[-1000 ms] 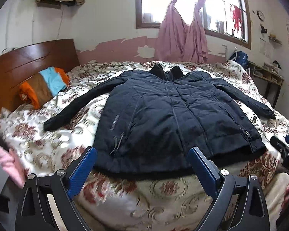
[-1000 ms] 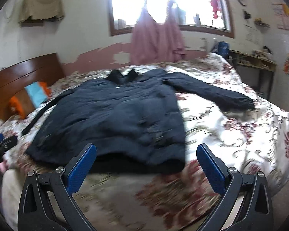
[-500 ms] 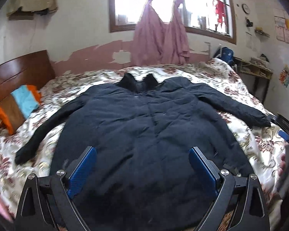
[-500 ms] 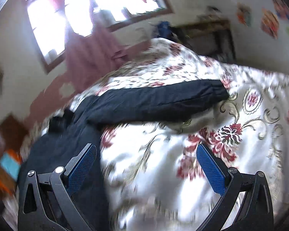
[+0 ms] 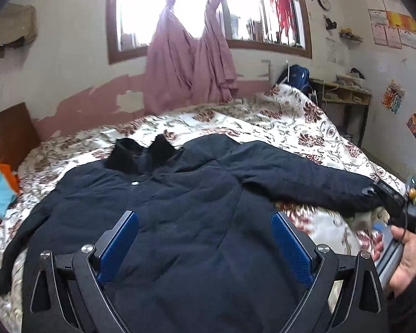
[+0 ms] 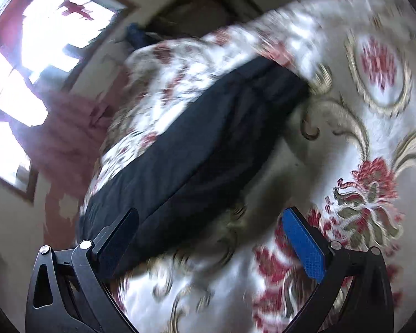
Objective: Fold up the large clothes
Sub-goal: 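Grasp a jacket sleeve with the right gripper and lift it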
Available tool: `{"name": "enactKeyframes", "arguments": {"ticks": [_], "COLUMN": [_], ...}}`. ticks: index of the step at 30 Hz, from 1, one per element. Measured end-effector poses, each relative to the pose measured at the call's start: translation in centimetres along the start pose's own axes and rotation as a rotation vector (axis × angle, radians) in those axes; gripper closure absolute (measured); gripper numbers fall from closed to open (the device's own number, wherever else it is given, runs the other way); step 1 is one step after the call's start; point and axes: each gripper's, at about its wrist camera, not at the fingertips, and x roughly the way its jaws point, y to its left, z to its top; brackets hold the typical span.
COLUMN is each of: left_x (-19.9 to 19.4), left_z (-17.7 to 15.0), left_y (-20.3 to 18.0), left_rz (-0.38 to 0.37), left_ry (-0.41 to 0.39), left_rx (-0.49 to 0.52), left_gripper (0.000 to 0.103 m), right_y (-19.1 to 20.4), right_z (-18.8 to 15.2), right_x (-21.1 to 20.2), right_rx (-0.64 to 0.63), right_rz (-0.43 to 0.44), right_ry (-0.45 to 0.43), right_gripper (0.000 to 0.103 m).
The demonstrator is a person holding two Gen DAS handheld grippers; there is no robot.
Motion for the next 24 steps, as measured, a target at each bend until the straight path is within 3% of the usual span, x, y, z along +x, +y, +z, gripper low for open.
{"name": "enactKeyframes", "arguments": {"ticks": [3, 7, 11, 13, 14, 17, 20, 24], "left_x": [4.6, 9.9, 14.8, 16.6, 17.6, 20.8, 22.3, 23.3], "left_z": [2.0, 3.4, 3.5, 3.2, 3.1, 1.9, 1.2, 0.5], "left_y": [-1.0, -2.1, -2.8, -3.0, -3.2, -4.2, -4.6, -4.1], "left_rz": [-0.002, 0.014, 0.005, 0.007, 0.011, 0.027, 0.022, 0.001], "left_ry": [0.077, 0.112, 0.168, 0.191, 0.208, 0.306, 0.346, 0.389], "left_rx": [-0.034, -0.065, -0.103, -0.12, -0.125, -0.12, -0.132, -0.171], "left_gripper": [0.006, 0.006, 0.006, 0.006, 0.006, 0.006, 0.006, 0.004], "right_y": [-1.5, -3.1, -3.6, -4.1, -4.2, -5.4, -5.1, -2.7], "right_z": [1.1, 1.4, 1.3, 1.3, 1.8, 2.5, 3.2, 4.2], "right_x": [2.2, 4.4, 5.7, 6.4, 7.0, 8.3, 8.5, 8.2], "right_rx": [0.099, 0.221, 0.232, 0.258, 0.275, 0.336, 0.358, 0.259], "right_rz": [-0.003, 0.096, 0.109, 0.113, 0.117, 0.141, 0.154, 0.157], "right_ry": [-0.007, 0.002, -0.024, -0.036, -0.035, -0.012, -0.015, -0.068], "right_gripper": [0.001, 0.001, 0.003, 0.022, 0.041, 0.065, 0.078, 0.094]}}
